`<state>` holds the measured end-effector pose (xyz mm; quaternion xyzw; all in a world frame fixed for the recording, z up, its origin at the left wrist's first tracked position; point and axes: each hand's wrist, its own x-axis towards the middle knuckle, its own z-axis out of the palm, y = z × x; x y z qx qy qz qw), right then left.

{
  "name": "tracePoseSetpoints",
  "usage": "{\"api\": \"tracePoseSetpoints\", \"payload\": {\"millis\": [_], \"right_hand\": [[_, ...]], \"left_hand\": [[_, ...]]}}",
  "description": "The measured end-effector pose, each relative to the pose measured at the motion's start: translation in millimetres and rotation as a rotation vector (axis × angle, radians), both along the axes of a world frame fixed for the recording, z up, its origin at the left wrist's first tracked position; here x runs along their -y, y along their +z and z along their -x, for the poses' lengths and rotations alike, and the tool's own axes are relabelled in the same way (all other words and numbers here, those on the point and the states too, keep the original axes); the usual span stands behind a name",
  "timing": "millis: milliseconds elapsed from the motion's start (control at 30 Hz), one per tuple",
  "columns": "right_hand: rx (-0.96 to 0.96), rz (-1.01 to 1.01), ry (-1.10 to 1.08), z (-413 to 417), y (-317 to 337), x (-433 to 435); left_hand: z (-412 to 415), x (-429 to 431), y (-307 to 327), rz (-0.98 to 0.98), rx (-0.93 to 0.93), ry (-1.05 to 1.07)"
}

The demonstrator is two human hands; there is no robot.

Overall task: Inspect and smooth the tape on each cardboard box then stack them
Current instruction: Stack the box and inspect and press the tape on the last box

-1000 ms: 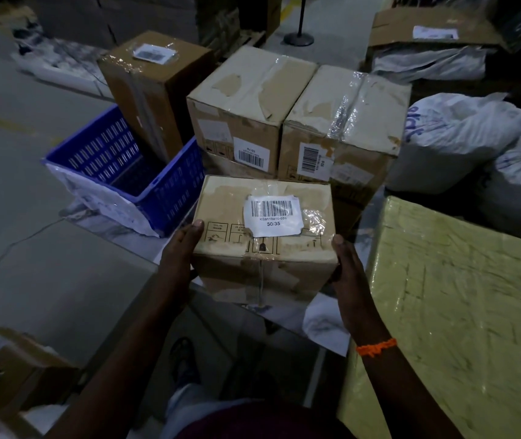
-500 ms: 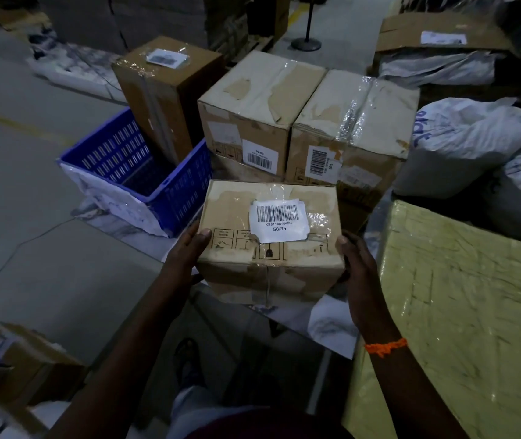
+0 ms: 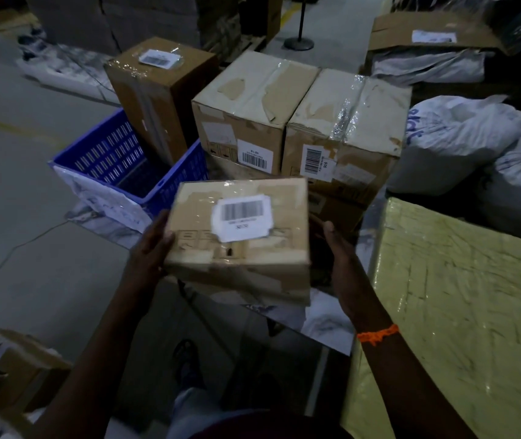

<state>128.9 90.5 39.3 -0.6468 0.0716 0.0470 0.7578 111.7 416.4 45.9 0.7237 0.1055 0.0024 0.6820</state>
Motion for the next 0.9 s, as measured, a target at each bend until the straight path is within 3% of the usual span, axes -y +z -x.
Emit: {"api": "tracePoseSetpoints", "payload": {"millis": [100, 200, 267, 400, 500, 667, 767, 900], "right_hand": [[0.105, 0.199, 0.168, -6.5, 9.9, -27.1], [0.278, 0.413, 0.253, -19.6, 4.0, -53.3], [0.228, 0.395, 0.214, -28.6, -10.5, -61.5], [-0.104, 0.389, 0.027, -35.1, -38.9, -50.3], [-0.326, 0.217, 0.131, -35.8, -54.4, -39.9], [-0.257, 0.052, 0.129, -29.6, -56.6, -47.7], [-0.196, 0.025, 0.07, -22.6, -53.9, -43.9], [-0.126, 0.144, -0.022, -11.1, -38.5, -15.9]], "left_hand": [[-4.2, -29.2, 14.4, -0.46, 0.17, 0.146], [-6.3, -48.1, 25.3, -0.903, 0.37, -0.031], [-6.3, -59.2, 26.2, -1.01, 0.386, -0.173], [4.1, -74.6, 25.2, -0.915, 0.276, -0.148], [8.4, -81.4, 20.3, -0.872, 0.14, -0.075], [3.9, -68.1, 21.9, -0.942, 0.256, 0.013], [11.6, -65.5, 17.9, -0.704, 0.18, -0.023], [31.8, -47.1, -2.3, -0.055, -0.097, 0.023]]}}
